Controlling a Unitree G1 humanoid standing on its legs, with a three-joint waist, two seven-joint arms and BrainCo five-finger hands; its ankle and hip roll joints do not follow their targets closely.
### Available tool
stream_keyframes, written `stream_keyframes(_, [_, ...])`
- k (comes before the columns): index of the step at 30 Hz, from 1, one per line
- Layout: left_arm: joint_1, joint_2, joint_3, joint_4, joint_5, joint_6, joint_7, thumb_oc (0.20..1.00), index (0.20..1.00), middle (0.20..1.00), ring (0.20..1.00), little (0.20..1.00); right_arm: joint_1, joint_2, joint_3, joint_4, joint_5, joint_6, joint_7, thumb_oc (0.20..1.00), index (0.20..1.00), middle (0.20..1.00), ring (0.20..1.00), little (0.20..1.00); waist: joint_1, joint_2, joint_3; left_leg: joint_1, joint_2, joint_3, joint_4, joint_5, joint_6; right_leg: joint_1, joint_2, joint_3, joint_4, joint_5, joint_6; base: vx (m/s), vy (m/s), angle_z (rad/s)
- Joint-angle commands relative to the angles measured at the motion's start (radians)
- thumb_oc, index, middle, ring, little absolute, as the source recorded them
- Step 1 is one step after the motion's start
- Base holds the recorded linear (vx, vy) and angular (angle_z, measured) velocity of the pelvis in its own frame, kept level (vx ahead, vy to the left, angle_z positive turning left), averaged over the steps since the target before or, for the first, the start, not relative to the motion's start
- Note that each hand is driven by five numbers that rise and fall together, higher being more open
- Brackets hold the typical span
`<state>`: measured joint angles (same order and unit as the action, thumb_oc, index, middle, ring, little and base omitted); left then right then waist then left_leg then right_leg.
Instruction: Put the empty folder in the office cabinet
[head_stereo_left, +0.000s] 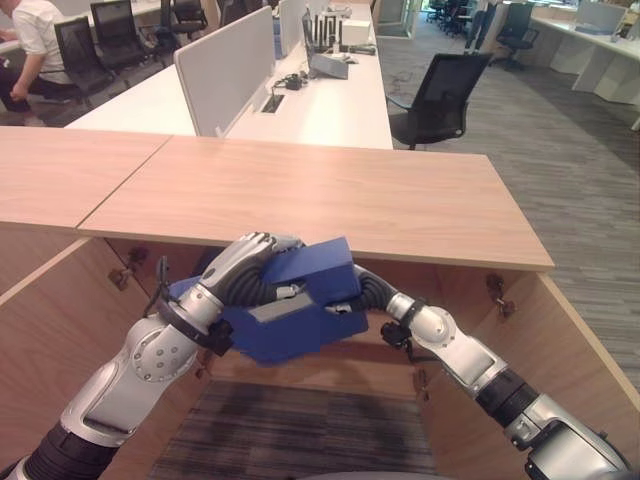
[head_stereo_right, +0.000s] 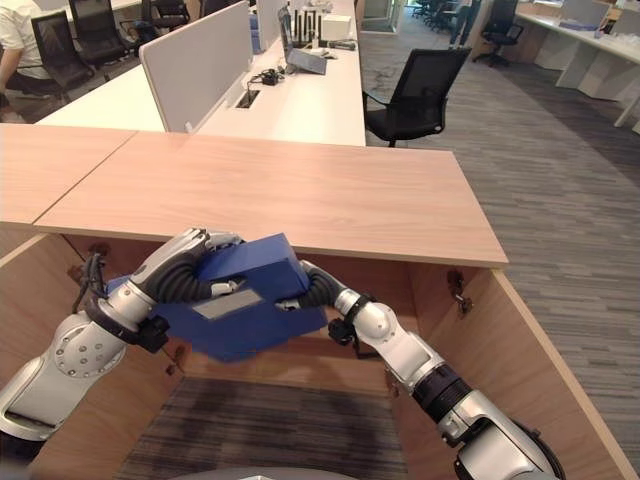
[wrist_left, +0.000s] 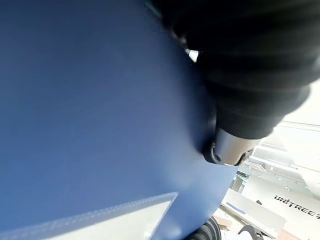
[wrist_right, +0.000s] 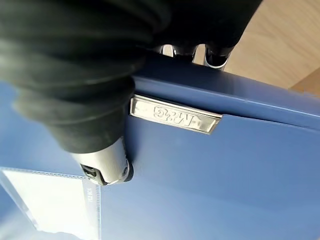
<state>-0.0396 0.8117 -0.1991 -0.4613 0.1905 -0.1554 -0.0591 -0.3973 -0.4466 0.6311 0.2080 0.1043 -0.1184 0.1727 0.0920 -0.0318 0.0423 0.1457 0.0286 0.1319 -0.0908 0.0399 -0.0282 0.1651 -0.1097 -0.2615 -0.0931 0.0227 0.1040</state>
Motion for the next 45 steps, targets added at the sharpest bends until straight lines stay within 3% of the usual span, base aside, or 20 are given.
stream_keyframes(1, [-0.271,-0.13,-0.082,-0.163,-0.182,-0.16,0.09,0.2,0.2,0.2,0.2,0.2,-0.072,0.147,0.207,0.036,-0.017,-0.02,0.045,0.2,0.2,0.2,0.2,0.2,-0.006,-0.023,-0.013,0.022,-0.025,-0.037,0.004,-0.122,0.006,-0.005,0.041,-0.031,0.006,-0.031,0.015,0.0,0.0,0.0])
stream_keyframes(2, [-0.256,-0.124,-0.085,-0.157,-0.195,-0.152,0.069,0.282,0.282,0.282,0.282,0.282,-0.058,0.147,0.197,0.049,-0.017,-0.02,0.039,0.2,0.2,0.2,0.2,0.2,-0.006,-0.021,-0.012,0.022,-0.025,-0.037,0.004,-0.122,0.006,-0.005,0.04,-0.03,0.006,-0.03,0.015,0.0,0.0,0.0])
stream_keyframes(3, [-0.205,-0.108,-0.085,-0.141,-0.234,-0.136,0.029,0.893,0.893,0.893,0.893,0.893,-0.033,0.14,0.182,0.068,-0.02,-0.016,0.039,0.2,0.2,0.2,0.2,0.2,-0.007,-0.018,-0.009,0.022,-0.024,-0.035,0.004,-0.122,0.006,-0.006,0.04,-0.03,0.006,-0.03,0.016,0.0,0.0,0.0])
stream_keyframes(4, [-0.175,-0.096,-0.079,-0.13,-0.259,-0.127,0.003,1.0,1.0,1.0,1.0,1.0,-0.017,0.134,0.173,0.079,-0.021,-0.014,0.04,0.2,0.2,0.2,0.2,0.2,-0.007,-0.015,-0.01,0.023,-0.024,-0.034,0.004,-0.122,0.006,-0.006,0.039,-0.031,0.006,-0.029,0.016,0.0,0.0,0.0])
stream_keyframes(9, [-0.049,-0.037,-0.056,-0.048,-0.326,-0.082,-0.101,1.0,1.0,1.0,1.0,1.0,0.066,0.091,0.133,0.117,-0.031,0.001,0.065,0.2,0.2,0.2,0.2,0.2,-0.019,-0.008,-0.01,0.025,-0.024,-0.027,0.004,-0.123,0.005,-0.007,0.04,-0.026,0.006,-0.027,0.016,0.0,0.0,0.0])
stream_keyframes(12, [0.13,-0.05,0.022,0.124,-0.27,-0.006,-0.155,1.0,1.0,1.0,1.0,1.0,0.165,0.05,0.066,0.169,-0.07,0.038,0.105,0.2,0.2,0.2,0.2,0.2,-0.021,-0.004,-0.006,0.025,-0.023,-0.026,0.004,-0.124,0.006,-0.007,0.041,-0.027,0.006,-0.03,0.015,0.0,0.0,0.0])
stream_keyframes(14, [0.281,-0.164,0.126,0.252,-0.162,0.02,-0.097,1.0,1.0,1.0,1.0,1.0,0.212,0.047,0.027,0.223,-0.097,0.05,0.101,0.2,0.2,0.2,0.2,0.2,-0.015,-0.006,-0.002,0.025,-0.024,-0.033,0.004,-0.124,0.008,-0.005,0.043,-0.028,0.006,-0.033,0.01,0.0,-0.021,-0.06])
stream_keyframes(16, [0.363,-0.259,0.201,0.382,0.046,0.056,0.011,1.0,1.0,1.0,1.0,1.0,0.257,0.062,-0.021,0.248,-0.095,0.075,0.092,0.2,0.2,0.2,0.2,0.2,0.002,-0.011,0.006,0.018,-0.024,-0.048,0.004,-0.125,0.01,-0.005,0.046,-0.033,0.006,-0.042,0.007,-0.01,-0.032,0.03])
stream_keyframes(22, [0.389,-0.387,0.193,0.746,0.053,0.172,0.025,1.0,1.0,1.0,1.0,1.0,0.313,0.053,-0.061,0.247,-0.048,0.139,0.121,0.2,0.2,0.2,0.2,0.2,0.014,-0.009,0.014,-0.001,-0.026,-0.057,0.004,-0.109,0.014,-0.017,0.044,-0.051,0.006,-0.038,0.003,-0.02,-0.016,0.13])
stream_keyframes(23, [0.372,-0.405,0.174,0.87,0.034,0.206,0.026,1.0,1.0,1.0,1.0,1.0,0.311,0.067,-0.059,0.267,-0.035,0.149,0.11,0.2,0.2,0.2,0.2,0.2,0.013,-0.004,0.013,0.001,-0.026,-0.058,0.004,-0.111,0.013,-0.016,0.046,-0.051,0.006,-0.041,0.003,-0.02,-0.006,0.11])
stream_keyframes(29, [0.285,-0.455,0.1,1.158,-0.045,0.245,0.07,1.0,1.0,1.0,1.0,1.0,0.295,0.146,-0.087,0.416,0.0,0.159,-0.008,0.2,0.2,0.2,0.2,0.2,-0.009,0.007,0.007,-0.005,-0.028,-0.058,0.004,-0.102,0.015,-0.027,0.045,-0.046,0.006,-0.036,0.0,0.0,-0.001,0.01])
stream_keyframes(32, [0.204,-0.521,0.063,1.431,-0.238,0.255,0.027,1.0,1.0,1.0,1.0,1.0,0.282,0.214,-0.131,0.497,0.176,0.177,-0.041,0.2,0.2,0.2,0.2,0.2,-0.03,0.021,0.005,-0.008,-0.03,-0.054,0.004,-0.097,0.014,-0.032,0.046,-0.042,0.006,-0.029,-0.002,0.0,0.004,-0.03])
stream_keyframes(35, [0.119,-0.589,0.04,1.706,-0.337,0.242,-0.004,1.0,1.0,1.0,1.0,1.0,0.271,0.259,-0.141,0.541,0.347,0.167,-0.05,0.2,0.2,0.2,0.2,0.2,-0.049,0.031,0.006,-0.012,-0.027,-0.057,0.004,-0.094,0.005,-0.034,0.049,-0.04,0.006,-0.028,-0.008,0.01,-0.016,-0.02])
stream_keyframes(42, [0.074,-0.63,0.067,1.833,-0.407,0.225,0.056,1.0,1.0,1.0,1.0,1.0,0.251,0.27,-0.159,0.512,0.554,0.132,-0.087,0.2,0.2,0.2,0.2,0.2,-0.071,0.026,0.025,-0.029,0.009,-0.057,0.004,-0.077,-0.017,-0.06,0.075,-0.029,0.01,-0.037,-0.03,0.02,-0.077,0.03])
stream_keyframes(44, [0.076,-0.63,0.088,1.831,-0.468,0.229,0.045,1.0,1.0,1.0,1.0,1.0,0.243,0.267,-0.161,0.489,0.59,0.126,-0.093,0.2,0.2,0.2,0.2,0.2,-0.065,0.01,0.062,-0.098,0.022,-0.043,0.138,-0.103,-0.024,-0.071,0.068,-0.022,0.04,-0.052,-0.046,-0.07,-0.094,-0.01])
stream_keyframes(45, [0.076,-0.63,0.088,1.831,-0.468,0.229,0.045,1.0,1.0,1.0,1.0,1.0,0.243,0.267,-0.161,0.489,0.59,0.126,-0.093,0.2,0.2,0.2,0.2,0.2,-0.065,0.01,0.062,-0.098,0.022,-0.043,0.138,-0.104,-0.024,-0.071,0.068,-0.022,0.04,-0.052,-0.046,-0.11,-0.045,0.01])
